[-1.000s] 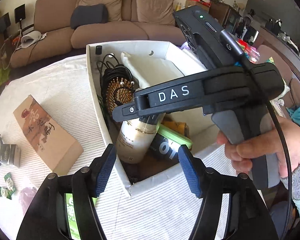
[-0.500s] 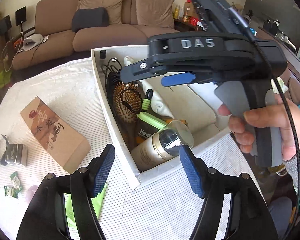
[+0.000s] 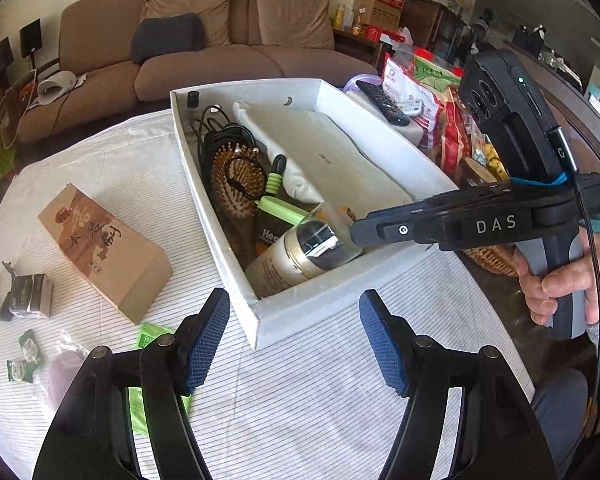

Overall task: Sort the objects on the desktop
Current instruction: 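Lower the cream jar into the white box and open the right gripper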

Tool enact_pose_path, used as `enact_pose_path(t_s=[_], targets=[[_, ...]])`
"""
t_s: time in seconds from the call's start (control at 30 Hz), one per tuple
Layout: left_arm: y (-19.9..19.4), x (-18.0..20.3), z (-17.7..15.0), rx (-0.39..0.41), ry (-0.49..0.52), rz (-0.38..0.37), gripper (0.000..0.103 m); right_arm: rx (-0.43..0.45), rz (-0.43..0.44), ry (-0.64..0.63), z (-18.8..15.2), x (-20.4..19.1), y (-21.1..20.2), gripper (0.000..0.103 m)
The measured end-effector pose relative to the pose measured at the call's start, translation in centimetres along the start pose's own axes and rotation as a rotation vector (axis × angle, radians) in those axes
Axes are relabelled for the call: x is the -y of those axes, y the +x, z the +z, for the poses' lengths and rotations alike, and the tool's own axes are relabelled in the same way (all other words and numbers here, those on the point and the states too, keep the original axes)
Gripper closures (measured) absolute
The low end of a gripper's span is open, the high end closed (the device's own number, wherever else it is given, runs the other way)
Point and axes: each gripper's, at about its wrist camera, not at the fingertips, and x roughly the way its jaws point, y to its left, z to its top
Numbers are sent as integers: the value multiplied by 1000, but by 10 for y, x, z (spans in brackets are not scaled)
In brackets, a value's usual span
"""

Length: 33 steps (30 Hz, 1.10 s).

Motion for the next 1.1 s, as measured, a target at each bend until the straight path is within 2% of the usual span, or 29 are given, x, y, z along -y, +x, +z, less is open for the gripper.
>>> enact_pose_path(t_s=[0.2, 0.3, 0.4, 0.47, 0.6, 0.73, 0.77, 0.8, 0.87, 0.9, 0.97, 1.03, 1.07, 1.1], targets=[[1, 12, 0, -9, 53, -8, 33, -31, 35, -1, -12, -1, -2, 75], [6, 11, 1, -14, 46, -16, 33, -32, 35, -12, -6, -3, 2, 75], [9, 7, 1, -14, 25, -22, 33, -37, 38, -24, 9, -8, 10, 75], [9, 4, 1, -14, 16, -23, 33, -10, 17, -25, 22, -9, 10, 75], [11, -2, 4, -14, 5, -20, 33, 31, 34, 14, 55, -4, 16, 75], [9, -8, 7, -8, -14, -26, 33, 11, 14, 38, 89, -4, 49, 75], [8, -9, 8, -4, -16, -28, 33, 7, 25, 40, 96, -5, 59, 74], [7, -11, 9, -2, -18, -27, 33, -3, 39, 40, 102, -7, 68, 68], [6, -14, 10, 0, -21, -24, 33, -20, 0, 25, 113, -14, 84, 58], [6, -17, 10, 0, -24, -22, 33, -26, -24, 6, 116, -18, 89, 58], [5, -21, 11, 4, -30, -22, 33, -28, -57, -44, 121, -26, 96, 57], [5, -26, 12, 7, -39, -23, 33, -39, -52, -71, 118, -29, 101, 59], [5, -28, 12, 8, -42, -26, 33, -42, -35, -80, 114, -30, 100, 62], [6, -29, 12, 7, -44, -30, 33, -53, -15, -92, 109, -31, 100, 69]])
